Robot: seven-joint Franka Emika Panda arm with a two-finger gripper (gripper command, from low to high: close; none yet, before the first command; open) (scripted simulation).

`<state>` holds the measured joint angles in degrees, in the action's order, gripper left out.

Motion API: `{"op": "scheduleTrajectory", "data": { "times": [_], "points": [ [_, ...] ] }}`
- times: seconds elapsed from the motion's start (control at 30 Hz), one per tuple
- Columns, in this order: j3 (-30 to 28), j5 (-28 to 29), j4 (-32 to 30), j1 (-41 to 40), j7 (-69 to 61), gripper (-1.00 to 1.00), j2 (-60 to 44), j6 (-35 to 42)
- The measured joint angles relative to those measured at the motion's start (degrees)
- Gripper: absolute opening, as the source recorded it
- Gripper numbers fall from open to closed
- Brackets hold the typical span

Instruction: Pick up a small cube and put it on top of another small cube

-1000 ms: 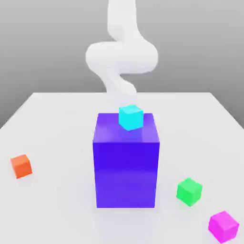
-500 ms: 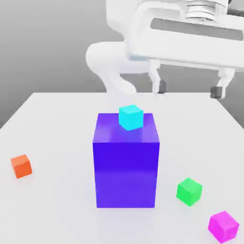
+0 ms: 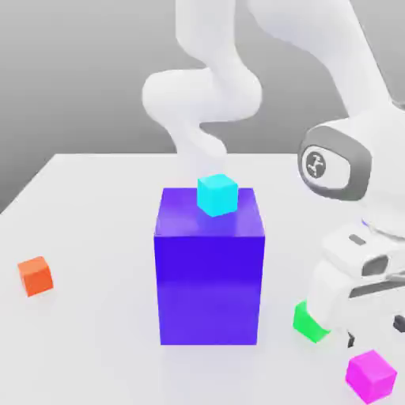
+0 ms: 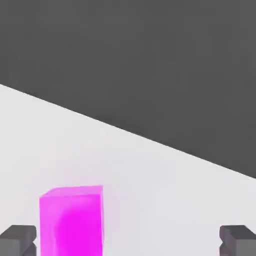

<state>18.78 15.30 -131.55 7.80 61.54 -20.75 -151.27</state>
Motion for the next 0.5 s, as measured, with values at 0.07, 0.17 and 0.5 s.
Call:
{"op": "scheduleTrajectory", "data": {
  "times": [0.07, 0.17, 0.5],
  "points": [
    [-1.4, 1.5, 0.8, 1.6, 1.2, 0.0, -4.1, -2.7],
    [-4.4, 4.2, 2.0, 4.1, 3.2, -1.0, -9.6, -6.7],
    [-1.6, 1.1, 0.7, 2.0, 0.9, -1.0, -4.3, -2.8]
  ]
}}
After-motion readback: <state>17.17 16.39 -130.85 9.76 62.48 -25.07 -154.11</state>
